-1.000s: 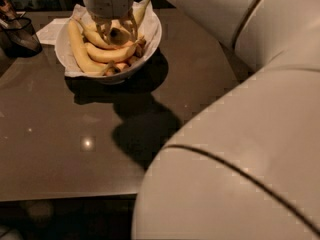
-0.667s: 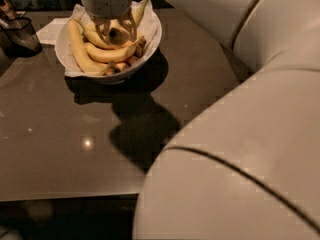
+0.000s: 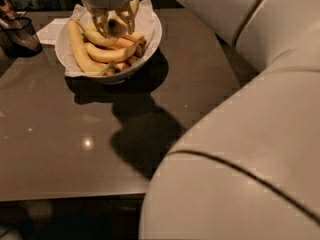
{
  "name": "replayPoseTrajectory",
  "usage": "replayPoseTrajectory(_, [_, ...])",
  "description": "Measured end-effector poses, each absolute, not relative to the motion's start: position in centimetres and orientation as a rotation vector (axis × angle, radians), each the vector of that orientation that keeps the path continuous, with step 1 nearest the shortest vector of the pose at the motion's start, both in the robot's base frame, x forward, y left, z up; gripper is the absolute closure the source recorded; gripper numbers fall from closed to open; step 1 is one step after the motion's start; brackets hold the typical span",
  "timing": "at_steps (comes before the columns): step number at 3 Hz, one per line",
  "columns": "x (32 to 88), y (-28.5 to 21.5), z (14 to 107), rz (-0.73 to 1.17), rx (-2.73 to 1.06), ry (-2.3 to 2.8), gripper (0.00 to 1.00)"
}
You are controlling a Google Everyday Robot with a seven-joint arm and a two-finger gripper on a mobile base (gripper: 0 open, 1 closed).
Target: Pick banana from white bowl
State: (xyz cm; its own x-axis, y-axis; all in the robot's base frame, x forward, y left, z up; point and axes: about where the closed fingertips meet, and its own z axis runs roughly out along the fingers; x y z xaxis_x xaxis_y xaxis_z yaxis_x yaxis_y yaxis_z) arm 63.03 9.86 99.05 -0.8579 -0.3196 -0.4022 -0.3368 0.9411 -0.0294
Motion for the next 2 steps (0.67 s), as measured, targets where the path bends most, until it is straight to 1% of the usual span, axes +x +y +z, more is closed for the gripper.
replayPoseTrajectory(2, [62.6, 10.2, 102.7, 0.073, -0.55, 2.624, 1.0])
